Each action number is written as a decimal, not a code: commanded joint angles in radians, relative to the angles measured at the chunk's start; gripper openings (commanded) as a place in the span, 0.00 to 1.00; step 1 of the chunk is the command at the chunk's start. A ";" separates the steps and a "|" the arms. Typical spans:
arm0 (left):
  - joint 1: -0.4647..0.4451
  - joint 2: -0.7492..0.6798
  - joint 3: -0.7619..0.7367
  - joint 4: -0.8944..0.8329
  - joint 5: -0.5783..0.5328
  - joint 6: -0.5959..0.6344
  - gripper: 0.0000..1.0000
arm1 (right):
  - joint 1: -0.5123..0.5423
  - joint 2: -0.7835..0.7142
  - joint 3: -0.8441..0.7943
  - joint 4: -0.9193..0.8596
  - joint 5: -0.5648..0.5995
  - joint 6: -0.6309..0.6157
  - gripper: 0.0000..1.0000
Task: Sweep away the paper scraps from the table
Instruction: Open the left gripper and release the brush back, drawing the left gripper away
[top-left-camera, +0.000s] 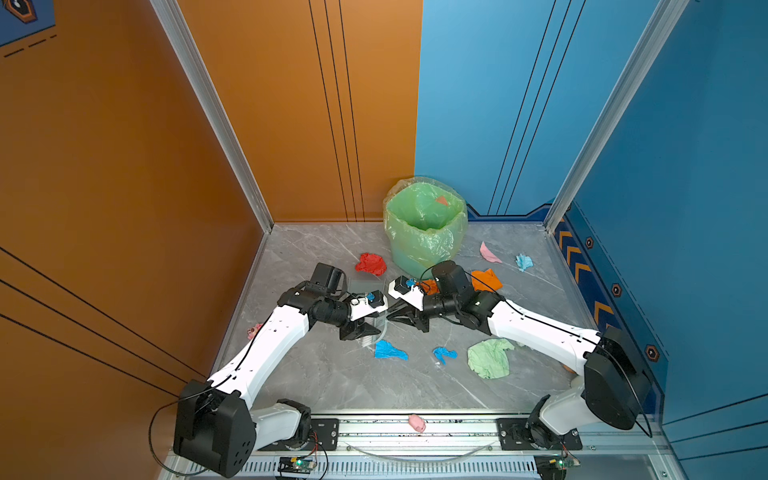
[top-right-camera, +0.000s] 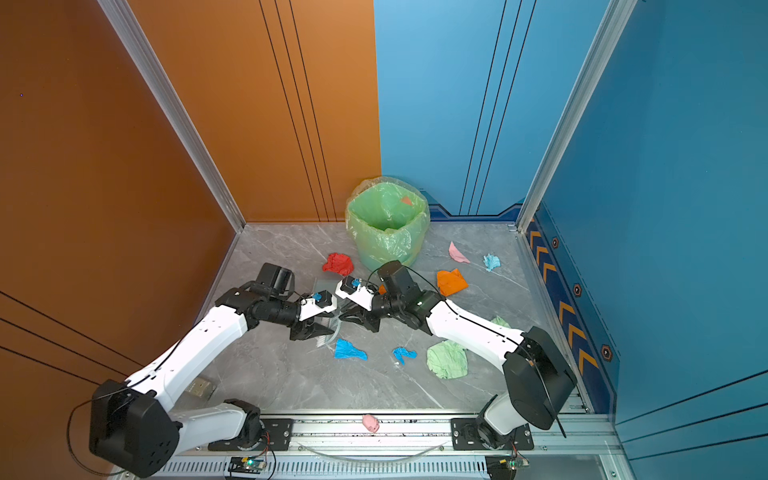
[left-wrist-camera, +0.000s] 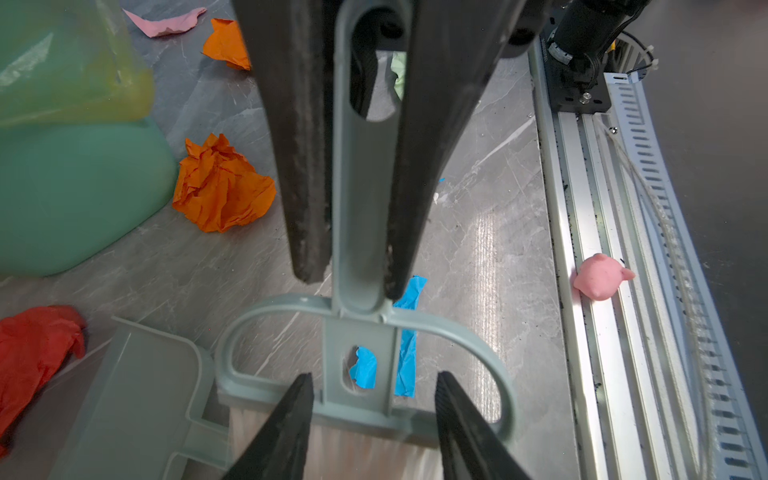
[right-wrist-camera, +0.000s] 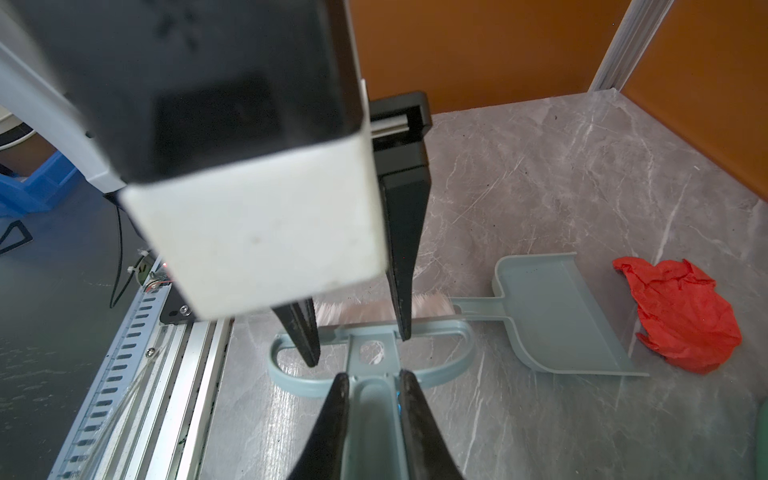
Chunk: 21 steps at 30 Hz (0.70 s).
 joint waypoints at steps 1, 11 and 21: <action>0.015 -0.030 -0.036 0.036 -0.042 -0.022 0.51 | -0.011 0.001 0.022 -0.026 -0.016 0.022 0.00; 0.029 -0.116 -0.143 0.208 -0.170 -0.109 0.64 | -0.034 -0.020 0.014 -0.053 -0.005 0.033 0.00; 0.037 -0.148 -0.251 0.464 -0.455 -0.348 0.97 | -0.053 -0.048 0.003 -0.009 0.085 0.180 0.00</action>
